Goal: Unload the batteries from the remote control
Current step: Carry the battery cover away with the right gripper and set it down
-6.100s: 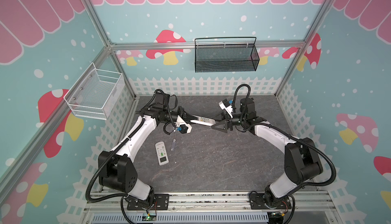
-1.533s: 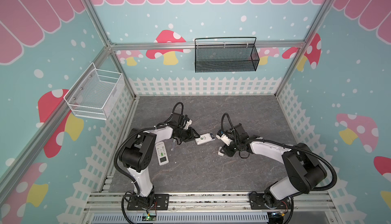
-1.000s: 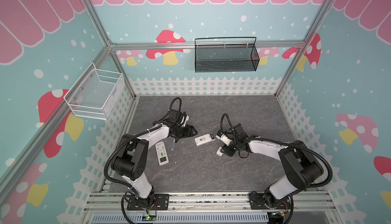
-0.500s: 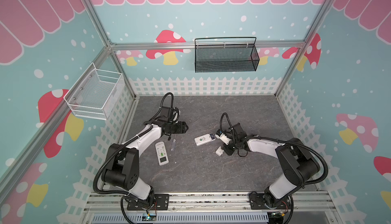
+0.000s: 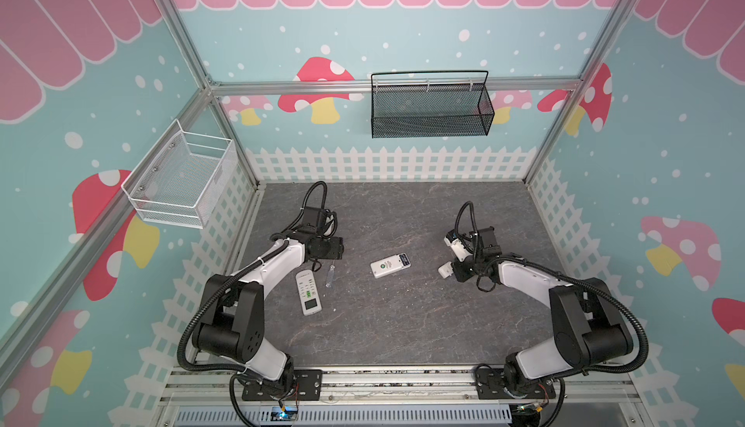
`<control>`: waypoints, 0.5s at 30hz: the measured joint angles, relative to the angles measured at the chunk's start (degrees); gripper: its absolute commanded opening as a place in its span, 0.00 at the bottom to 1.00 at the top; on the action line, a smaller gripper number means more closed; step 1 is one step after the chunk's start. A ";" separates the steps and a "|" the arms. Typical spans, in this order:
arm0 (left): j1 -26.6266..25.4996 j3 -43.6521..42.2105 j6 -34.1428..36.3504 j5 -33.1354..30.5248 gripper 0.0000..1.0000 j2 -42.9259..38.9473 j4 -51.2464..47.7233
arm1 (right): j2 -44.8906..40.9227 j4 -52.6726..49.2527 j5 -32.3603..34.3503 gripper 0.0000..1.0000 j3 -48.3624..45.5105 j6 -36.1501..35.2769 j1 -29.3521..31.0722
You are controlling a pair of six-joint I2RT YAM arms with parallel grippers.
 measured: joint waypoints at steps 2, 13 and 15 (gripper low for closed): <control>0.46 0.04 0.83 -0.55 0.70 0.20 -0.87 | 0.00 0.04 0.76 0.00 0.00 1.14 -3.28; 0.83 0.13 3.21 -2.58 0.68 1.51 -4.85 | 1.07 0.04 3.32 0.27 0.00 5.18 -10.69; 0.83 0.33 3.13 -2.84 0.68 2.08 -5.11 | 0.44 -0.02 3.32 0.32 -0.07 5.64 -10.69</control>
